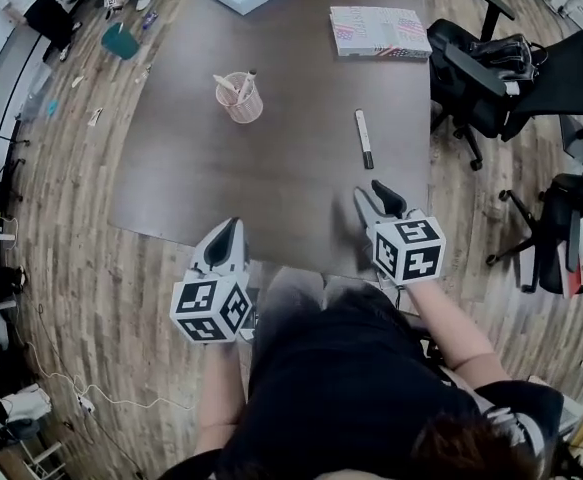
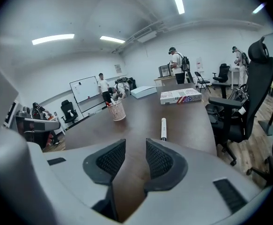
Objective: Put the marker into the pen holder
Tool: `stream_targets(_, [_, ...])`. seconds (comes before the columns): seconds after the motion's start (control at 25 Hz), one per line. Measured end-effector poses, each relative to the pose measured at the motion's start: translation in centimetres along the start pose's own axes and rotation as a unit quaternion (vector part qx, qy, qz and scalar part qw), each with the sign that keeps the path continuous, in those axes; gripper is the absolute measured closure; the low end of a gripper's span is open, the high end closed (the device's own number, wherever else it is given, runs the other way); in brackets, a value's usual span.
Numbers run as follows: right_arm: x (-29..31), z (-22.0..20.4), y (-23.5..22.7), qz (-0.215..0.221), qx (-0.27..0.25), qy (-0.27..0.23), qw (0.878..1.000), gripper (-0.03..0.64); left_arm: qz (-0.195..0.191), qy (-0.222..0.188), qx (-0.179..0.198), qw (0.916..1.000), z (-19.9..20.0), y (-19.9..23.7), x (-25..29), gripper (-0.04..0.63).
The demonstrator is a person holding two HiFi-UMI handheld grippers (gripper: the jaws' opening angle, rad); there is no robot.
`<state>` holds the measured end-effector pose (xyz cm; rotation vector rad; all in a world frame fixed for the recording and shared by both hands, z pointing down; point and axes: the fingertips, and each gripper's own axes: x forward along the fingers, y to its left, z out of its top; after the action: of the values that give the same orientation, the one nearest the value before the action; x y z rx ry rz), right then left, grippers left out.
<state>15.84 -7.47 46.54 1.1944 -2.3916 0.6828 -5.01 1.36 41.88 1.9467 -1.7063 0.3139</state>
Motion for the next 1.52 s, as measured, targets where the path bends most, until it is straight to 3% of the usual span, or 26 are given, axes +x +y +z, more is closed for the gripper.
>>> stream_targets(0.28, [2.3,0.7,-2.1,-0.091,0.030,-0.002,0.995,0.471,-0.067,0.019,0.032,0.9970,2.3,3.0,4.9,0.568])
stream_targets(0.72, [7.2,-0.5,-4.4,-0.227,0.052,0.025,0.972,0.459,-0.153,0.065,0.076,0.9831,4.9,11.2,10.5,0.568])
stream_targets(0.88, [8.2,-1.2,-5.0,-0.249,0.060,0.031,0.966,0.459,-0.178,0.078,0.082,0.9775,5.1,12.8,12.1,0.568])
stream_targets(1.12, [8.9,-2.5,-6.0,-0.266,0.049,0.061,0.961,0.453,-0.198,0.086,0.090,0.9724,4.9,11.7,13.4,0.568])
stream_targets(1.52, [9.7,-3.7,-8.2,-0.256,0.071,0.077,0.961,0.446,-0.180,0.093,0.083,0.9758,4.6,10.7,13.9,0.567])
